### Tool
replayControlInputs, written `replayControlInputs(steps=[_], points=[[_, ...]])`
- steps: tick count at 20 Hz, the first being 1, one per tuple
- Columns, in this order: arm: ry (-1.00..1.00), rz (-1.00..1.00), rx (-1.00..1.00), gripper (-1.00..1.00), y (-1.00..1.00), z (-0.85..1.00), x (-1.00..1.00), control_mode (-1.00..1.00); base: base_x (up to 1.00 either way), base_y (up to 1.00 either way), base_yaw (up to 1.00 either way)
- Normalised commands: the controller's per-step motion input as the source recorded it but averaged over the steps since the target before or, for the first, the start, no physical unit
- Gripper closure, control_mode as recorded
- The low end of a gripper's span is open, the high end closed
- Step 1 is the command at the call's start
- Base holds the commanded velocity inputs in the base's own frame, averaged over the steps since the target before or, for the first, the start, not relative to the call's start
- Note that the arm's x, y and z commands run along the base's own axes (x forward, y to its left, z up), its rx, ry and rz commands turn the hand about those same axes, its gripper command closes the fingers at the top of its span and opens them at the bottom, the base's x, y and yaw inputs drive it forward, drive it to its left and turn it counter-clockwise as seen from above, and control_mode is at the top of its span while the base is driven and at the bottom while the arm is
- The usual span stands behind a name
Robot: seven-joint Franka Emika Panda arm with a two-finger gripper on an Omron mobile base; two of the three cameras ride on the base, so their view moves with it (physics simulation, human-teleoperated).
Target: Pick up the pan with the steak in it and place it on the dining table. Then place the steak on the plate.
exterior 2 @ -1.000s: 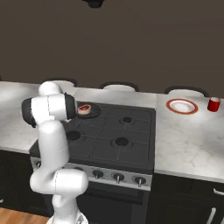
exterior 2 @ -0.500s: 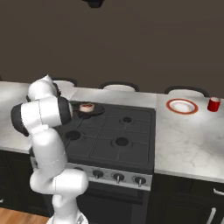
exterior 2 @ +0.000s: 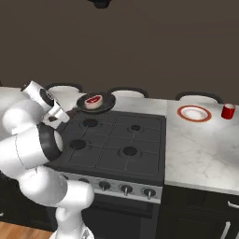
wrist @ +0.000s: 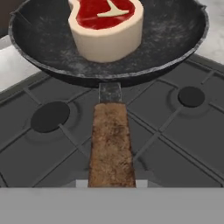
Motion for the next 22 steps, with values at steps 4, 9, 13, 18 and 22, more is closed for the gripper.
replayControlInputs(steps=[4,9,13,18,22], points=[[-0.27,0.04,-0.06,1.0,-0.53,0.61,-0.8,-1.0,0.0,0.0,0.0],[-0.13,0.05,-0.06,1.0,-0.5,0.68,-0.8,-1.0,0.0,0.0,0.0],[-0.01,0.04,-0.07,1.0,-0.38,0.68,-0.79,-1.0,0.0,0.0,0.0],[0.0,0.06,-0.1,1.0,-0.26,0.61,-0.84,-1.0,0.0,0.0,0.0],[0.02,0.08,-0.14,1.0,-0.12,0.5,-0.87,-1.0,0.0,0.0,0.0]])
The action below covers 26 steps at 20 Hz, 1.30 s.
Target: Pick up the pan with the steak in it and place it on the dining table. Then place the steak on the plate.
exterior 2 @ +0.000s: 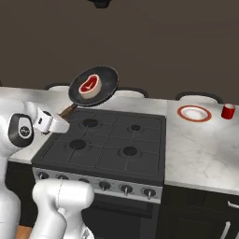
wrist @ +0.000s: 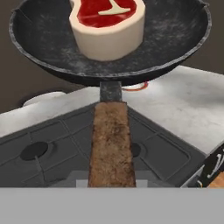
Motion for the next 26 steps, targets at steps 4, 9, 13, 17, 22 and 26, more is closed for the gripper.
replayControlInputs(steps=[4,9,13,17,22,26], points=[[0.08,0.09,-0.14,1.0,-0.06,0.42,-0.84,-1.0,0.0,0.0,0.0],[0.19,0.11,-0.15,1.0,0.0,0.24,-0.68,-1.0,0.0,0.0,0.0],[0.26,0.12,-0.11,1.0,0.0,0.13,-0.59,-1.0,0.0,0.0,0.0],[0.28,0.13,-0.02,1.0,-0.01,0.1,-0.54,-1.0,0.0,0.0,0.0],[0.25,0.13,0.07,1.0,-0.12,0.11,-0.49,-1.0,0.0,0.0,0.0],[0.14,0.09,0.23,1.0,-0.15,0.12,-0.07,-1.0,0.0,0.0,0.0]])
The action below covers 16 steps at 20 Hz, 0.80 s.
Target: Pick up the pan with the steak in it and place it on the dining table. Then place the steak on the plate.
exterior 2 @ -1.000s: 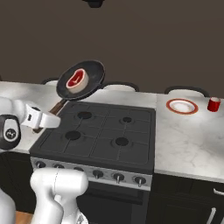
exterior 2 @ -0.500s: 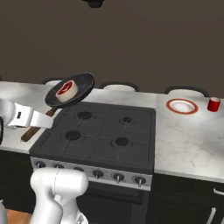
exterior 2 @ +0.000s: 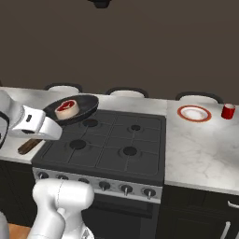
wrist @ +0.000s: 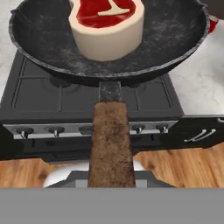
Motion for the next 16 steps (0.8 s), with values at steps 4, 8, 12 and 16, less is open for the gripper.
replayControlInputs(steps=[4,8,12,16], points=[[0.0,0.01,0.05,1.0,-0.05,0.05,0.0,-1.0,0.0,0.0,0.0],[0.0,0.0,0.02,1.0,-0.06,0.0,-0.04,-1.0,0.0,0.0,0.0],[-0.01,0.0,0.03,1.0,-0.1,0.0,-0.06,-1.0,0.0,0.0,0.0],[0.0,0.0,0.0,1.0,0.0,0.0,-0.02,1.0,-0.51,-0.13,0.04]])
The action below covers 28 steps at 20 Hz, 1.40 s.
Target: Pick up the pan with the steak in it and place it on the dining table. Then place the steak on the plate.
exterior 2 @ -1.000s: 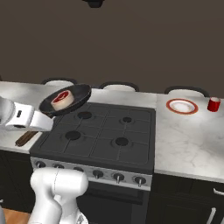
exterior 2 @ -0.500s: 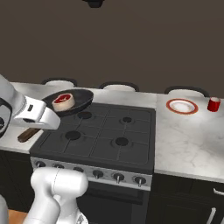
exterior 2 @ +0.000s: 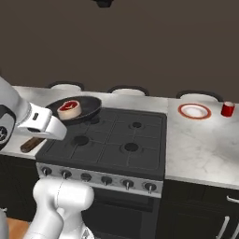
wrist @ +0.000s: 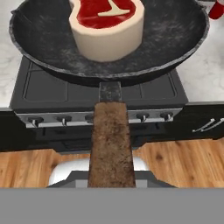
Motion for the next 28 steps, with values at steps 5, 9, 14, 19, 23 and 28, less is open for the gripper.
replayControlInputs(steps=[5,9,14,19,23,28], points=[[0.0,0.0,0.0,1.0,0.0,0.0,0.0,1.0,-0.77,-0.3,0.03],[0.0,0.0,0.0,1.0,0.0,0.0,0.0,1.0,-0.14,-0.66,-0.07],[0.0,0.0,0.0,1.0,0.0,0.0,0.0,1.0,0.04,-0.99,-0.11],[0.0,0.0,0.0,1.0,0.0,0.0,0.0,1.0,0.02,-1.0,-0.13],[0.0,0.0,0.0,1.0,0.0,0.0,0.0,1.0,0.04,-1.0,-0.13],[0.0,0.0,0.0,1.0,0.0,0.0,0.0,1.0,0.07,-1.0,-0.12]])
